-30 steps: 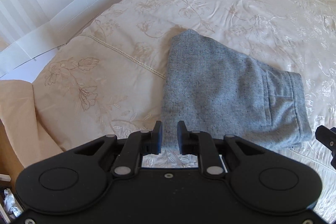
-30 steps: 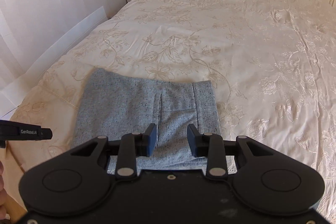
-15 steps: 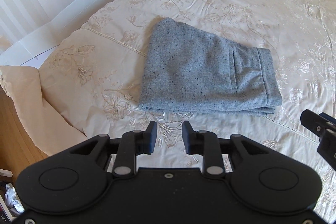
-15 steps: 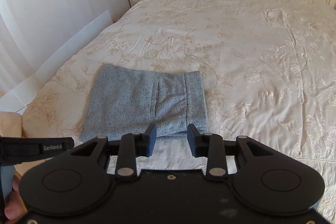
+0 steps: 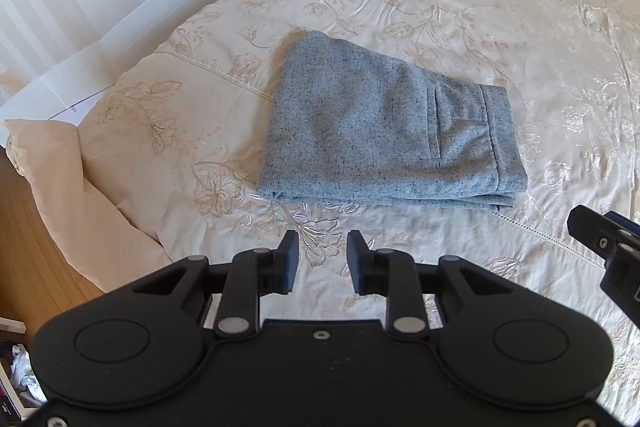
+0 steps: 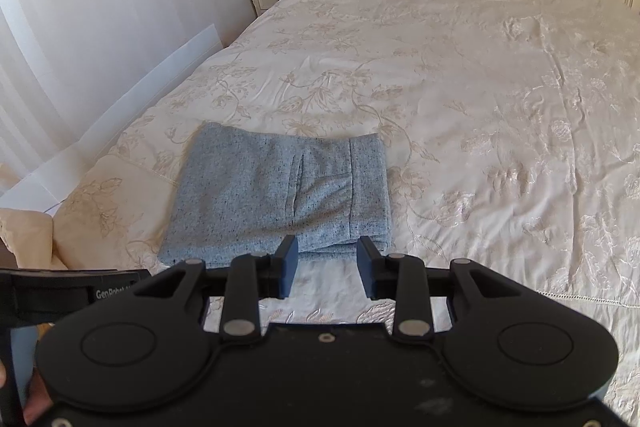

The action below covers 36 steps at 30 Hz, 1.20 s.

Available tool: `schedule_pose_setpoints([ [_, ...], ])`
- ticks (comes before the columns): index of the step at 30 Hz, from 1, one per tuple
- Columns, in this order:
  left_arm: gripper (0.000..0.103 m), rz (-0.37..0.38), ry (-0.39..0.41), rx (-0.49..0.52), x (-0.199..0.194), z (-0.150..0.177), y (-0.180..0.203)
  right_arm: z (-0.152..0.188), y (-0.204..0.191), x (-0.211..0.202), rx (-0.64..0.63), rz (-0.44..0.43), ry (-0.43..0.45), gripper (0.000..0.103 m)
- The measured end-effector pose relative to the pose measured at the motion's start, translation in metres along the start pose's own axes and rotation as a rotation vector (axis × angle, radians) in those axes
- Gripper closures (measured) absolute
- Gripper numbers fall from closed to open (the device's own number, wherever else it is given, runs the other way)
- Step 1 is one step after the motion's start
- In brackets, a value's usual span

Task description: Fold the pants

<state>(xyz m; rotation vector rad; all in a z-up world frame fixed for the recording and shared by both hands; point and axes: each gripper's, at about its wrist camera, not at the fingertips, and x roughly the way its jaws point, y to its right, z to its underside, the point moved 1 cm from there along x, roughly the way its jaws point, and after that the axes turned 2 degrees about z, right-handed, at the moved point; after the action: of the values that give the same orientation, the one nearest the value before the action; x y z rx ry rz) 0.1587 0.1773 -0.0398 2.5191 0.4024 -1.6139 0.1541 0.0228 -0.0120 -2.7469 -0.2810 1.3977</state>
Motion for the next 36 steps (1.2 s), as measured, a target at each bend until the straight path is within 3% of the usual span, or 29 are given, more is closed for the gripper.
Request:
schedule_pose_setpoints([
  [36,0.066,-0.001,-0.014,0.007,0.0066,-0.0002,-0.0014,0.0020,-0.0095,0.0043,-0.018,-0.010,-0.012,0.068],
])
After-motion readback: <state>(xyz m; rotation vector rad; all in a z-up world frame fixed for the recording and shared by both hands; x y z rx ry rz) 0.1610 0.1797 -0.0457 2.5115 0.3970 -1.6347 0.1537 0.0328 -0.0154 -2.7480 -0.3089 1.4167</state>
